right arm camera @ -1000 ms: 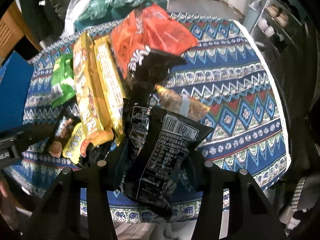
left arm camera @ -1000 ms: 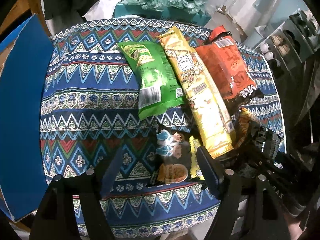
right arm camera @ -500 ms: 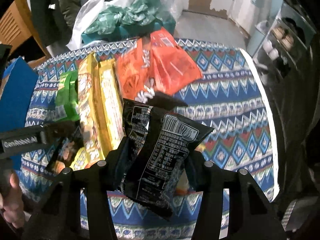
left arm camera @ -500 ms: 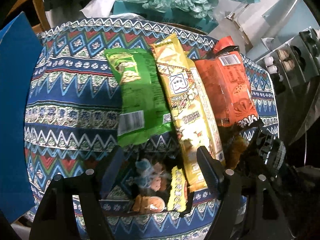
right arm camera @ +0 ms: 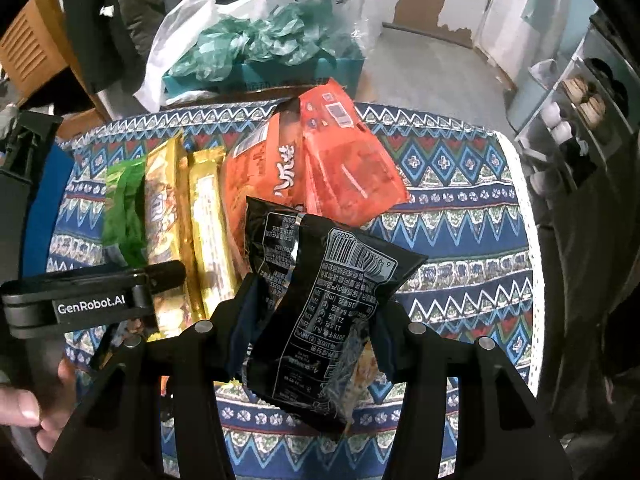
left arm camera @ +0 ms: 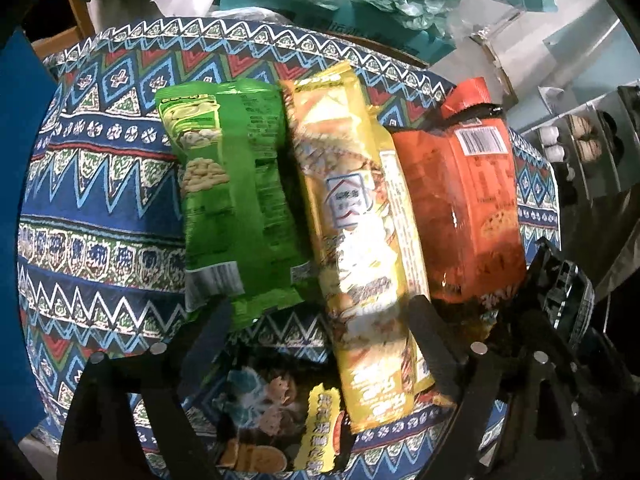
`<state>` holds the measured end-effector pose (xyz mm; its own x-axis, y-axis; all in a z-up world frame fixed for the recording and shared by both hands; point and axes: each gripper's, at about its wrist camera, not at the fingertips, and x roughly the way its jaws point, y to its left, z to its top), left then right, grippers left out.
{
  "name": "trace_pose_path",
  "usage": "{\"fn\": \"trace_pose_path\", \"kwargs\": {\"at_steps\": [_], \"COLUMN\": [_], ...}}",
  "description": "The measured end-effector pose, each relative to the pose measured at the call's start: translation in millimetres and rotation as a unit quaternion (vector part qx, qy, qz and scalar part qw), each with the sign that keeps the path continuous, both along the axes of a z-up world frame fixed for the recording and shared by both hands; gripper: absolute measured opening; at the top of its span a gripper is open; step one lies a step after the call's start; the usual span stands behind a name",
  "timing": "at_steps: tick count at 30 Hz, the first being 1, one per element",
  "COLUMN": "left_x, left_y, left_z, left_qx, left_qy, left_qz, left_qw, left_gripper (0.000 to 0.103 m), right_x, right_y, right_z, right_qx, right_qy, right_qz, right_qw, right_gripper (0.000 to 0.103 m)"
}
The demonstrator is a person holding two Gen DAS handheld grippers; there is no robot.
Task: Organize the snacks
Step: 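Grasp the black bag with the right tool while the left tool grasps a yellow bar packet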
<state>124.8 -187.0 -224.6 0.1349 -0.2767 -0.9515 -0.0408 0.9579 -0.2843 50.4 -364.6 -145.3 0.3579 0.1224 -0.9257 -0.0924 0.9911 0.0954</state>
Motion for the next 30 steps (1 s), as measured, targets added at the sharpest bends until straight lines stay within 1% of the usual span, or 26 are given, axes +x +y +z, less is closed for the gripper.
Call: {"fn": "trace_pose_path", "kwargs": {"at_steps": [7,14,15,16,17,18,19,20,23,30], "left_x": [2,7,7,7,6,5,5,5,4,-3], "left_y": [-5,-18,-20,-22,-22,-23,-24,-24,-24,-13], "left_z": [0,-5,-5,-6,-7,-8,-10,-10,-8,-2], "left_qx": [-0.019,-0.002,0.004,0.013,0.017,0.008,-0.011,-0.03,-0.023,-0.019], "left_qy": [0.008,-0.001,-0.002,-0.003,-0.002,0.0,0.001,0.0,-0.005,-0.024], "left_qz": [0.022,0.019,0.016,0.011,0.01,0.007,0.002,-0.002,-0.009,-0.023], "left_qw": [0.9995,0.9998,0.9999,0.9999,0.9998,0.9999,0.9999,0.9995,0.9997,0.9993], "left_gripper": [0.09,0.091,0.087,0.075,0.067,0.056,0.04,0.037,0.035,0.032], "right_x": [-4,-9,-10,-10,-10,-10,-10,-11,-11,-12], "right_y": [-3,-3,-2,-2,-2,-2,-2,-1,-1,3], "right_z": [-3,-8,-9,-9,-10,-10,-10,-10,-11,-6], "right_qx": [0.014,0.025,0.025,0.027,0.028,0.029,0.029,0.029,0.03,0.033], "right_qy": [0.001,0.008,0.008,0.009,0.009,0.01,0.01,0.01,0.011,0.005], "right_qz": [-0.008,-0.011,-0.011,-0.011,-0.012,-0.011,-0.011,-0.011,-0.011,-0.007], "right_qw": [1.0,1.0,1.0,1.0,0.999,0.999,0.999,0.999,0.999,0.999], "right_gripper": [0.051,0.051,0.051,0.051,0.051,0.051,0.051,0.051,0.051,0.051]}}
